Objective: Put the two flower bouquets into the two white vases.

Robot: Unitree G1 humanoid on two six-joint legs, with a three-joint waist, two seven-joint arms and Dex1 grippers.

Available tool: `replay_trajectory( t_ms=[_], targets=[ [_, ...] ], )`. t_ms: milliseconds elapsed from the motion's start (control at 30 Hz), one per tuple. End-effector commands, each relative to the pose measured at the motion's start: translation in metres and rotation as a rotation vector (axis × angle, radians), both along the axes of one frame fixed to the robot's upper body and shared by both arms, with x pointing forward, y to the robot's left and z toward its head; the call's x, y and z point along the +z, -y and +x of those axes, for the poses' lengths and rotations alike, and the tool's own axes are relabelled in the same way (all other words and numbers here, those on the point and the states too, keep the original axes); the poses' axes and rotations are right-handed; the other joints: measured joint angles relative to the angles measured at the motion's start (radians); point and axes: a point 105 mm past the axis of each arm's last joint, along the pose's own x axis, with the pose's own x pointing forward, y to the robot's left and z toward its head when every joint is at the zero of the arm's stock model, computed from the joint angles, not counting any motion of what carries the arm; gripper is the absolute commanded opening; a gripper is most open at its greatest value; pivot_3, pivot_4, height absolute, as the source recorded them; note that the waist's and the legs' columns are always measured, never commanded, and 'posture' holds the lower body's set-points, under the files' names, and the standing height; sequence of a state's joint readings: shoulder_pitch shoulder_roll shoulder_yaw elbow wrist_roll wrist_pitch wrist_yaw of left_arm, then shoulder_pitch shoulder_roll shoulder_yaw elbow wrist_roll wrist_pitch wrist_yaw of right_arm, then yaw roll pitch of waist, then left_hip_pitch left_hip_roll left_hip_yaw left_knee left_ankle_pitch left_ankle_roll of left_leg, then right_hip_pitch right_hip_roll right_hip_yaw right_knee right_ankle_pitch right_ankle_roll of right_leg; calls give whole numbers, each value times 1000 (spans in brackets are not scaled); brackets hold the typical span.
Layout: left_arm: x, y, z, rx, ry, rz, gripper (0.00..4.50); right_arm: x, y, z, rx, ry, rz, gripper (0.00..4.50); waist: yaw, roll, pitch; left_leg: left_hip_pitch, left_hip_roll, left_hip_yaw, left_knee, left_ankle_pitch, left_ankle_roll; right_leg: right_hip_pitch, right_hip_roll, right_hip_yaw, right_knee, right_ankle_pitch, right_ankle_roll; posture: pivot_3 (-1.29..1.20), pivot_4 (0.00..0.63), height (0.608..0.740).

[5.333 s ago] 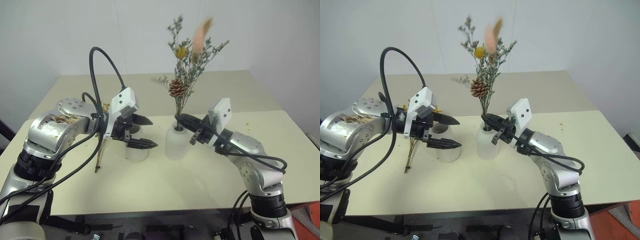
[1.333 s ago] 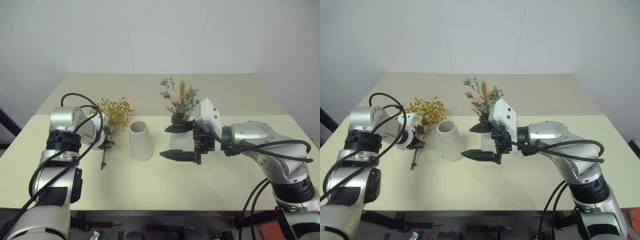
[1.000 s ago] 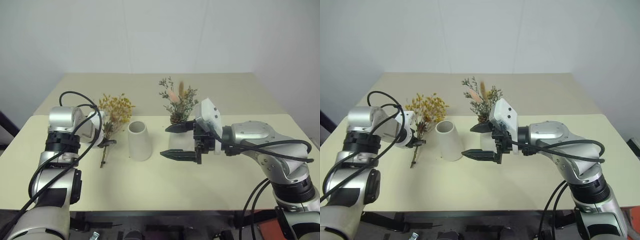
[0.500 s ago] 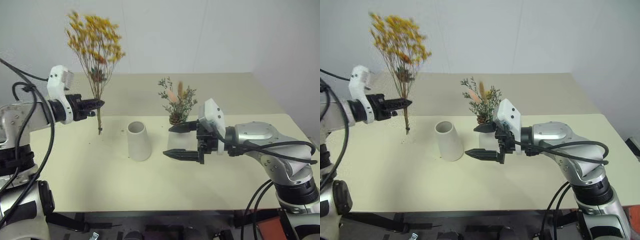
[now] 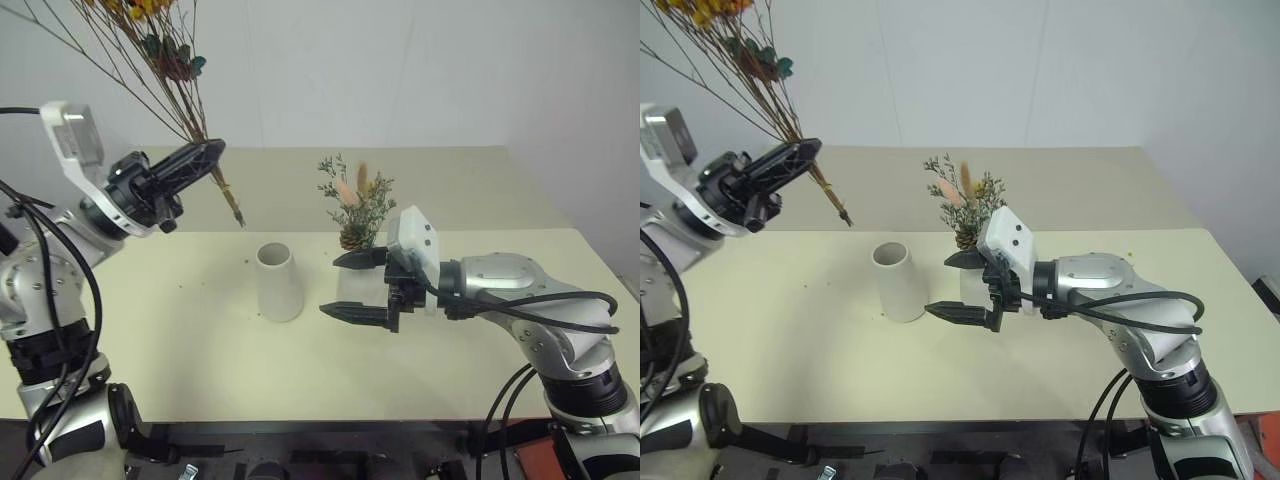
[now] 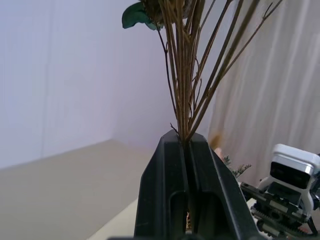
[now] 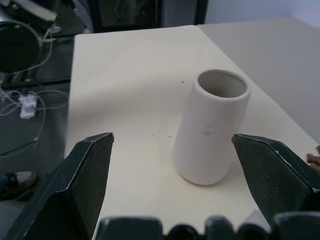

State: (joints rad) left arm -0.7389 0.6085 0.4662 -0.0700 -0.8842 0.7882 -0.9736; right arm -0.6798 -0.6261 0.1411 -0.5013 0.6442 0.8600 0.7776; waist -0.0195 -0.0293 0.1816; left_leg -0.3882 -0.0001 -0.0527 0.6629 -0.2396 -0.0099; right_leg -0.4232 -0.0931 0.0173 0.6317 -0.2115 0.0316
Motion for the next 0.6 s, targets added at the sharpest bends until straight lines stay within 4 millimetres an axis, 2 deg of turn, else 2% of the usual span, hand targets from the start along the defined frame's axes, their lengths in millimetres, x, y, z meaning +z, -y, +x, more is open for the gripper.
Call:
replay_trajectory(
  t_ms=[33,300,600],
  targets=[
    [2,7,0,-2,54,38,22,14,-3,2,-45,60,31,4500,0,0,0,0,0,0,0,0,0,0,0,0,0,0,0,0,150,740],
    [-19,24,11,-8,57,81,22,15,-4,0,-75,60,39,4500,1,0,0,0,0,0,0,0,0,0,0,0,0,0,0,0,150,740],
    [-43,30,23,26,22,93,22,15,-2,-4,-78,58,37,4500,0,0,0,0,0,0,0,0,0,0,0,0,0,0,0,0,150,740]
  ],
)
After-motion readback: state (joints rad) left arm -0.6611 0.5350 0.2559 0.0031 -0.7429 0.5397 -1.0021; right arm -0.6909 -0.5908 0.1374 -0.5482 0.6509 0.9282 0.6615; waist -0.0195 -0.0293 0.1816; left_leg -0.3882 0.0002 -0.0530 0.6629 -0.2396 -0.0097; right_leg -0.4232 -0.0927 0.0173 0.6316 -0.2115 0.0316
